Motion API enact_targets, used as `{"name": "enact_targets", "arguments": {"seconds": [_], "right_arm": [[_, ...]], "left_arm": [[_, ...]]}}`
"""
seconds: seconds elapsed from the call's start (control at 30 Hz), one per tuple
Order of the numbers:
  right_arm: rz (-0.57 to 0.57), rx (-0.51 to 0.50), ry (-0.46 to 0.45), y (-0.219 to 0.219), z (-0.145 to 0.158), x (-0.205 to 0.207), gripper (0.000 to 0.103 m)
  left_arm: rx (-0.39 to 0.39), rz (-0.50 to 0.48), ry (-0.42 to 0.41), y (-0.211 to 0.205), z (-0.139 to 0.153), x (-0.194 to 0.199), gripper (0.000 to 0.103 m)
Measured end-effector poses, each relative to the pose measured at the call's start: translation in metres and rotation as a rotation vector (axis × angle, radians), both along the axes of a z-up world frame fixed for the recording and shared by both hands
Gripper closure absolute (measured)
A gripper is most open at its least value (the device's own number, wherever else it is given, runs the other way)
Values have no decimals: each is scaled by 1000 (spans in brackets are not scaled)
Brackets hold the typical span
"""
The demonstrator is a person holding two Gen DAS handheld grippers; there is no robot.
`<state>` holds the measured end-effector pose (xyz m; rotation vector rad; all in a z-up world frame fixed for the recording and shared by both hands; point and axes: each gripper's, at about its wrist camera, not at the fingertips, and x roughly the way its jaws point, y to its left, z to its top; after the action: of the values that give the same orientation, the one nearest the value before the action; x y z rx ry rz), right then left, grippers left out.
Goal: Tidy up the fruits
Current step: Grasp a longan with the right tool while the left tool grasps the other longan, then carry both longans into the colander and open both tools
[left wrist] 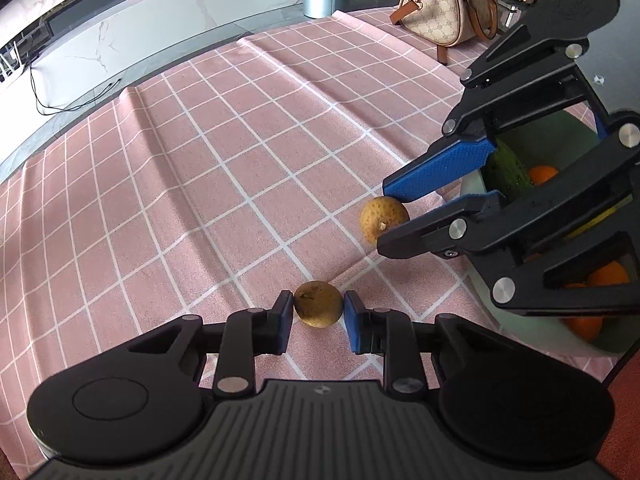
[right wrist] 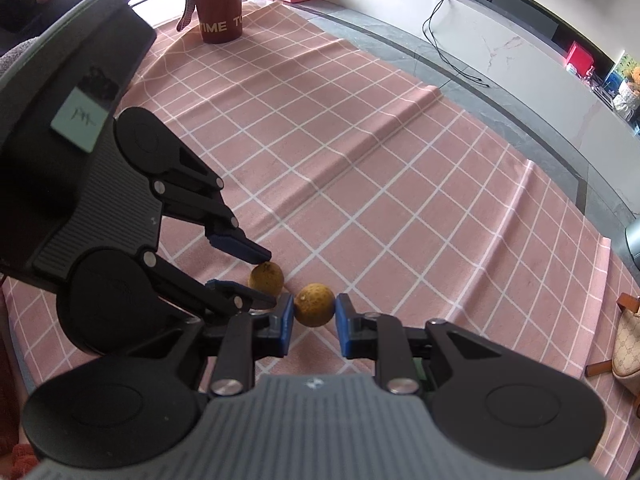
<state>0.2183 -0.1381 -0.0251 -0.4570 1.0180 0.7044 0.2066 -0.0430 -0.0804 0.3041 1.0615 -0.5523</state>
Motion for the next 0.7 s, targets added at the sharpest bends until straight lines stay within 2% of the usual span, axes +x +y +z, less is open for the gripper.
{"name": "enact_targets", "arguments": {"seconds": [0.27,0.4,0.53,0.7], "right_arm": [[-20,64,-42,-20,33,-21,85],[-45,100,-60,-43,54,-39,85],[-75,115,-81,-69,69,-58,85],[-111,102,-91,-100,73,-78,85]], "left_arm": [[-59,20,-43,-3,54,-23,73],[-87,-2,-61,-15,79,-38,73],[-94,-42,-84,-36,92,-53,73],[-79,-79,-75,-65,90,-60,73]]}}
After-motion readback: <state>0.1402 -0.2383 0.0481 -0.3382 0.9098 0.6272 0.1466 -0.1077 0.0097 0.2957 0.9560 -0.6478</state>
